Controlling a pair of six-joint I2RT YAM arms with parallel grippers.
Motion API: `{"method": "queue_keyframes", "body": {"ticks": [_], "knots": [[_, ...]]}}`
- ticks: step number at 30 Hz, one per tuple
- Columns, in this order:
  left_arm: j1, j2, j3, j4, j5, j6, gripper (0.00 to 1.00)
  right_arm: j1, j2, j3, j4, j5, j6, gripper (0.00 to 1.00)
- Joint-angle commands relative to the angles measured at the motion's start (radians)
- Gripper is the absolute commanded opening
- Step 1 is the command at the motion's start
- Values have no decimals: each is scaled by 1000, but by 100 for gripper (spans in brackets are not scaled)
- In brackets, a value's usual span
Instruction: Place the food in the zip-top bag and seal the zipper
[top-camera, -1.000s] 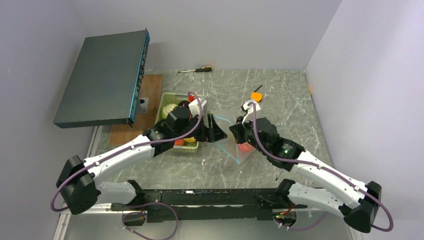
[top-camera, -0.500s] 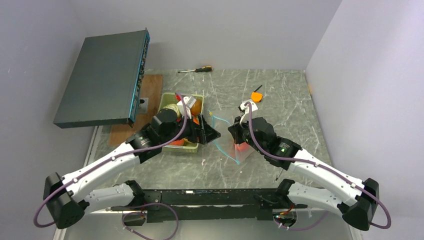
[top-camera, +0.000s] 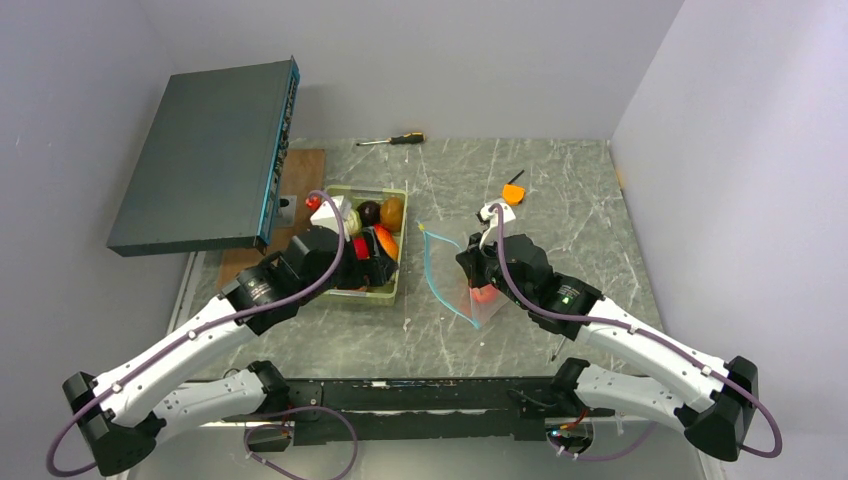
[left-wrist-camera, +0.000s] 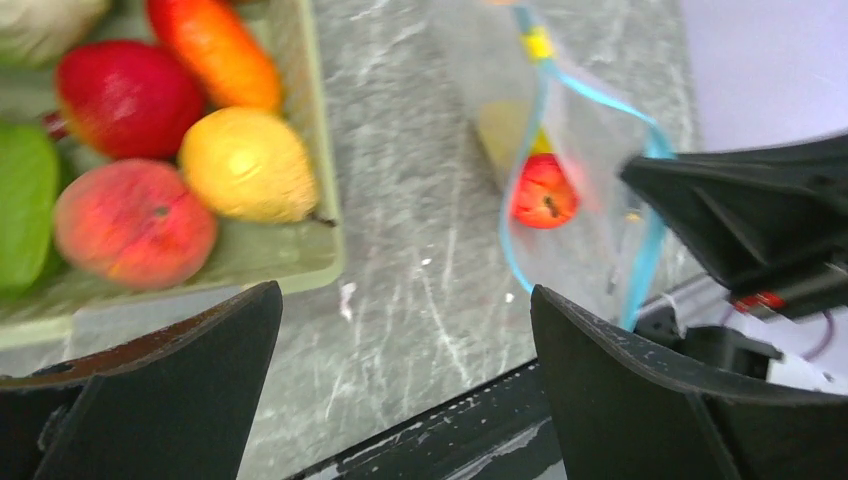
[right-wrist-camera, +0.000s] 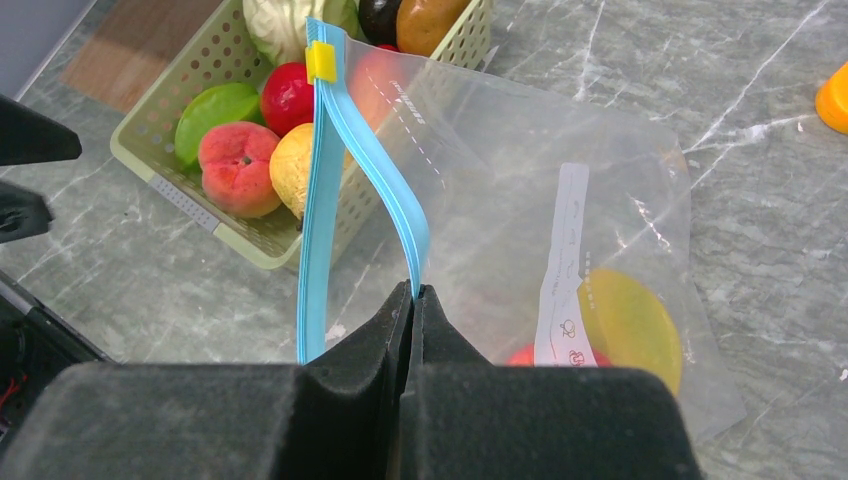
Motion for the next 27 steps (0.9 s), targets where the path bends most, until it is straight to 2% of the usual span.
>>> {"method": "queue_keyframes", "body": {"ticks": [1, 5, 12, 15, 19, 21, 27], "knots": [[-2, 12, 12, -142, -188, -179, 100, 1, -5, 21, 29, 3, 1, 0], [-2, 58, -27, -103, -199, -314, 100, 2, -7, 20, 28, 7, 2, 0], [12, 254, 56, -222, -239, -555, 100, 2, -4, 21, 26, 8, 3, 0], [42, 282, 13, -152, -212, -633, 100, 1, -9, 22, 23, 9, 3, 0], [129, 313, -70, 14, -65, -656, 93, 2, -24, 24, 12, 30, 1, 0], [161, 347, -79, 63, -30, -649, 86, 1, -33, 20, 13, 36, 1, 0], [184, 457, 1, -3, -48, -632, 85, 1, -31, 17, 10, 42, 2, 0]]}}
